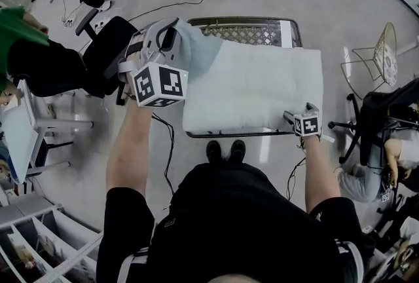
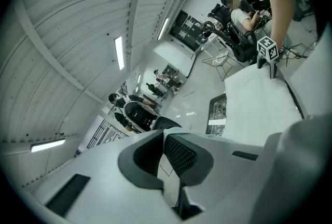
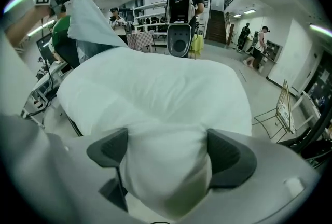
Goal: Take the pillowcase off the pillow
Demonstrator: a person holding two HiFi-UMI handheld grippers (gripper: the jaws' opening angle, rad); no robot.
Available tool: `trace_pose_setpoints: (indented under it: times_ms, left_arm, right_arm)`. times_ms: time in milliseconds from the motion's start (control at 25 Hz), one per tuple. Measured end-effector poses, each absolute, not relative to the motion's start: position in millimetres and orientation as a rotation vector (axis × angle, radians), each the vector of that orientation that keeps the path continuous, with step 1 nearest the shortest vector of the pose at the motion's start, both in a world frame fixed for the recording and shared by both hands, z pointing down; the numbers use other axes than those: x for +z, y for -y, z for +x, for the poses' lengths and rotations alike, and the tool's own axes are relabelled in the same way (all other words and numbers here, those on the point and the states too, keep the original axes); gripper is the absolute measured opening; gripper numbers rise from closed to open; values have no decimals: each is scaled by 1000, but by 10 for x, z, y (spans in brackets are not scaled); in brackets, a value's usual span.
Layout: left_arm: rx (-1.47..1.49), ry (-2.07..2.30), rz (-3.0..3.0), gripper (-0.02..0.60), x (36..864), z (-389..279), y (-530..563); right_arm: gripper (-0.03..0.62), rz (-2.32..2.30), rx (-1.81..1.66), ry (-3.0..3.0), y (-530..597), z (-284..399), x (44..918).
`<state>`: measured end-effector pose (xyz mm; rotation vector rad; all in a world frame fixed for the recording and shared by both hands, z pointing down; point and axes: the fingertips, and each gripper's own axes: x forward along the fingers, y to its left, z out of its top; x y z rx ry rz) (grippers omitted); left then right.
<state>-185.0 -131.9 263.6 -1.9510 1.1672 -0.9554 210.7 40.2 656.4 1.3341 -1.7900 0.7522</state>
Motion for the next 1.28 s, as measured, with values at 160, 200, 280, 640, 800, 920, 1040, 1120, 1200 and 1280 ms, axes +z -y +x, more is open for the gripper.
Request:
trace_pose_setpoints:
  times_ms: [160, 200, 280, 640, 800, 920, 1040, 1120, 1200, 1280]
  left_arm:
    - [-909, -1206, -1955, 6, 2450, -1849, 1350]
    - [-890, -1235, -1964, 8, 2386, -1909, 1369]
    - [-844, -1296, -1971, 8, 2221, -2041, 1409]
    - [-494, -1388, -1986, 8, 1020, -2107, 1336]
    - [-452, -1284, -2057, 8, 970, -1726, 1233]
    - [-437, -1205, -2090, 8, 945, -1433, 1172]
    - [-460, -1112, -2127, 8, 1002, -1138, 1097]
    - [-469, -1053, -2152, 8, 1059, -909, 1012]
    - [-482, -1001, -2163, 8, 1163, -677, 915]
    - [-497, -957, -2181, 8, 1296, -479, 822]
  right_arm:
    - [492, 1348, 745, 1789, -226, 1724, 6551]
    - [492, 1348, 739, 1780, -205, 1668, 6548]
    - [492, 1343, 729, 1765, -195, 1640, 6551]
    - [492, 1389, 791, 1771, -137, 1614, 6462]
    - [492, 1426, 798, 1747, -140, 1662, 6385]
    - [491, 1481, 792, 1723, -108, 1752, 6278]
    - [491, 1481, 703, 1850, 7, 1548, 5993]
    - [492, 1429, 539, 2054, 131, 1181, 5518]
    - [492, 1375, 401, 2309, 233, 770, 4843]
    - [492, 1324, 295, 2537, 269, 474, 4158]
